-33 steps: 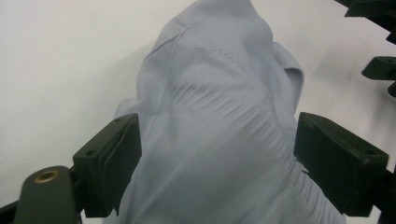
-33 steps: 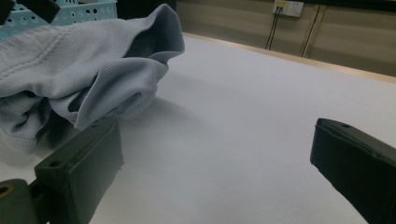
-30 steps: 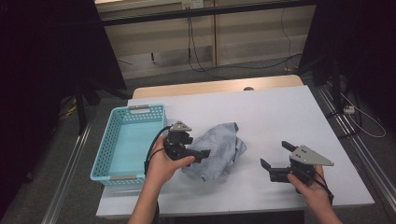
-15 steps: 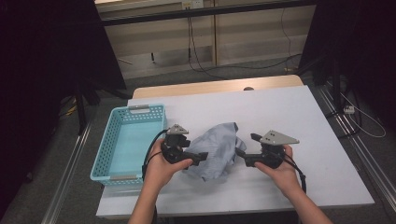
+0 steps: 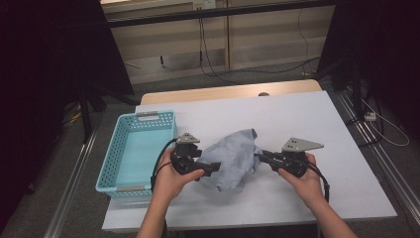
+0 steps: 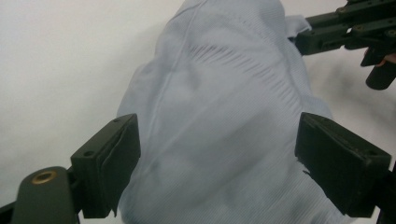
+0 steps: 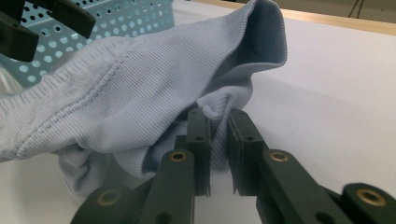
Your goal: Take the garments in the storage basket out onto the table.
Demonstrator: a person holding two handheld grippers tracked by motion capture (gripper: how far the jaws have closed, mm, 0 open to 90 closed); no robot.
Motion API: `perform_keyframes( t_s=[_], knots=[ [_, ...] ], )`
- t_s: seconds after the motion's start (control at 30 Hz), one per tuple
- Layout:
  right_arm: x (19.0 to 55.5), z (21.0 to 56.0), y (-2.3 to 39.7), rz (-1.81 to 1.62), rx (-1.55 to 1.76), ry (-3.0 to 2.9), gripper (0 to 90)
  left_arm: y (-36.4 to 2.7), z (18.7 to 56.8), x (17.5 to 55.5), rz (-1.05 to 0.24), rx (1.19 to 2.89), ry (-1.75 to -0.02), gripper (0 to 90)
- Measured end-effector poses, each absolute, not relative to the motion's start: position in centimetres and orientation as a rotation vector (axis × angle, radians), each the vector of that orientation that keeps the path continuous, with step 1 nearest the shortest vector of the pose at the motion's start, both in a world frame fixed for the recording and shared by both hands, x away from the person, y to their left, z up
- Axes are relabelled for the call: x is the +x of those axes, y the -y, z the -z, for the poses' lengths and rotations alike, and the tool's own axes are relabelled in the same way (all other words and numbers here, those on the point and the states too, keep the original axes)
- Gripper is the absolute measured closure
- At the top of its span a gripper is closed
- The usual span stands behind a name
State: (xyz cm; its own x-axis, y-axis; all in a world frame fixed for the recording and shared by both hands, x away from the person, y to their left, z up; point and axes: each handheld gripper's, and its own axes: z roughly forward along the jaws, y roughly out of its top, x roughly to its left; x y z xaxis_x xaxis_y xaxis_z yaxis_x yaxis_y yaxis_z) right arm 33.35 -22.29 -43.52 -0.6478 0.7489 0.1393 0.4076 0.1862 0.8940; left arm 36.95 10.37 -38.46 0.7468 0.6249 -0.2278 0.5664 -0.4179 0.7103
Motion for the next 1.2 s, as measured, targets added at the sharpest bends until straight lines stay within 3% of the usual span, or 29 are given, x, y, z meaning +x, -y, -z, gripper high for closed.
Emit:
perform_keyframes(
  t_s=[0.43, 0.67, 0.73, 0.9, 1.07, 1.2],
  knots=[
    [32.5, 43.9, 26.7, -1.361, 1.222, -2.047, 80.7, -9.9, 38.7, 37.5, -0.089, 2.129, -0.896, 14.3],
    [32.2, 44.4, 27.5, -1.334, 1.264, -2.037, 74.9, -9.6, 39.2, 37.8, -0.079, 2.147, -0.9, 14.0],
    [32.0, 44.1, 27.7, -1.33, 1.271, -2.009, 64.1, -9.5, 39.3, 37.9, -0.077, 2.143, -0.907, 14.0],
    [31.5, 43.0, 27.9, -1.353, 1.263, -1.945, 47.8, -9.4, 39.6, 38.2, -0.07, 2.147, -0.919, 14.0],
    [31.3, 42.2, 27.0, -1.427, 1.246, -1.931, 33.9, -9.3, 39.6, 38.2, -0.068, 2.136, -0.924, 13.9],
    [31.5, 42.1, 25.3, -1.421, 1.174, -1.997, 29.9, -9.4, 39.6, 38.1, -0.072, 2.142, -0.919, 13.9]
  ],
)
